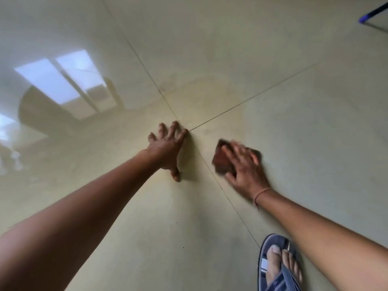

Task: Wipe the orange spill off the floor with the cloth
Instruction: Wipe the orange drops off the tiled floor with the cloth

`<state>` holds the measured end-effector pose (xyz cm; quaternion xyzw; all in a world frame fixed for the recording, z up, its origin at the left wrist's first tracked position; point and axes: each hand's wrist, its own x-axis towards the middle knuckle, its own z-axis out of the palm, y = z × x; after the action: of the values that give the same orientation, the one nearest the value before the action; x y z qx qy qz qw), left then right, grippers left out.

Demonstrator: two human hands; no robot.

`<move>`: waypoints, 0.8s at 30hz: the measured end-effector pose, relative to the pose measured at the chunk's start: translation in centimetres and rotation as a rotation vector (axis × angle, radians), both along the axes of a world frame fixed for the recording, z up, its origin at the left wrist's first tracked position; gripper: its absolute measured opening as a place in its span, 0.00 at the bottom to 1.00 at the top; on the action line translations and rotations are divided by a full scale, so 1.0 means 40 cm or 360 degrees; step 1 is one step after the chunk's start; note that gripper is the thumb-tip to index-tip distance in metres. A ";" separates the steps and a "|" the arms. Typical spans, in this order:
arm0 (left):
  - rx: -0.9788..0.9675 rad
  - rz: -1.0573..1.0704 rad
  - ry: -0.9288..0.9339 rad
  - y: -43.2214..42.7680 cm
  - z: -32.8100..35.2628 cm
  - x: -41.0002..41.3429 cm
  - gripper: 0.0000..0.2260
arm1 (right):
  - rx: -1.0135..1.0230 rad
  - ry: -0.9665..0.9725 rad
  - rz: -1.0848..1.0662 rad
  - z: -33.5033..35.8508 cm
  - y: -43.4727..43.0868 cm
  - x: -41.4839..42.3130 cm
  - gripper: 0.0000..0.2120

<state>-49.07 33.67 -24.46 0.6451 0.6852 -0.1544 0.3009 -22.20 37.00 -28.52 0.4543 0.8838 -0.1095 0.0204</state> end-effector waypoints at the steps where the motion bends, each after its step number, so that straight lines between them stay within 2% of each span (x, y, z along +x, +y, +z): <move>1: -0.0028 0.0007 0.0008 0.005 -0.002 0.007 0.69 | 0.0038 0.0015 -0.0345 0.000 0.027 0.001 0.34; 3: -0.0076 0.0045 0.0028 0.007 -0.002 0.014 0.70 | 0.0085 0.0029 -0.0918 -0.007 0.040 -0.061 0.32; 4: -0.0096 0.0052 0.0041 0.013 0.000 0.023 0.70 | 0.0091 0.0052 -0.0931 -0.006 0.029 -0.093 0.32; 5: -0.0112 0.0064 0.0047 0.015 0.001 0.028 0.70 | 0.0069 0.0092 -0.0749 -0.007 0.007 -0.116 0.32; 8: -0.0139 0.0085 0.0036 0.017 0.003 0.029 0.71 | -0.0083 0.0072 0.0185 -0.004 -0.053 -0.058 0.36; 9: -0.0144 0.0082 0.0031 0.018 0.000 0.027 0.71 | -0.0089 0.0058 0.0283 -0.001 -0.036 -0.018 0.37; 10: -0.0149 0.0083 0.0030 0.020 -0.004 0.027 0.71 | -0.0045 0.0048 0.0175 -0.007 -0.008 0.011 0.36; 13: -0.0174 0.0089 0.0033 0.024 -0.010 0.030 0.72 | 0.0075 0.0045 -0.0905 -0.007 0.064 -0.011 0.32; 14: -0.0180 0.0090 0.0032 0.025 -0.010 0.031 0.72 | 0.0087 0.0059 -0.1078 -0.007 0.059 -0.050 0.31; 15: -0.0192 0.0094 0.0024 0.024 -0.008 0.031 0.72 | 0.0091 0.0092 -0.1023 -0.006 0.032 -0.083 0.31; 18: -0.0196 0.0089 0.0015 0.020 0.004 0.029 0.71 | 0.0015 0.0112 -0.0104 -0.019 -0.123 -0.059 0.36; 19: -0.0195 0.0083 0.0014 0.019 0.007 0.030 0.71 | -0.0039 0.0066 0.0106 -0.006 -0.148 -0.015 0.38; 20: -0.0191 0.0078 0.0013 0.020 0.009 0.030 0.71 | -0.0078 0.0059 0.0177 0.001 -0.130 0.027 0.38; 21: -0.0188 0.0077 0.0010 0.020 0.008 0.031 0.71 | -0.0047 0.0070 0.0095 -0.004 -0.087 0.056 0.38; 22: -0.0189 0.0078 0.0003 0.020 0.006 0.033 0.71 | -0.0020 0.0053 -0.0135 -0.005 -0.031 0.063 0.36; 24: -0.0182 0.0095 -0.0019 0.019 -0.007 0.030 0.71 | 0.0070 0.0036 -0.0743 -0.001 0.107 0.010 0.33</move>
<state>-47.88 34.42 -24.75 0.6071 0.6924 -0.1803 0.3457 -21.79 41.30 -28.55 0.6456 0.7570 -0.0971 -0.0252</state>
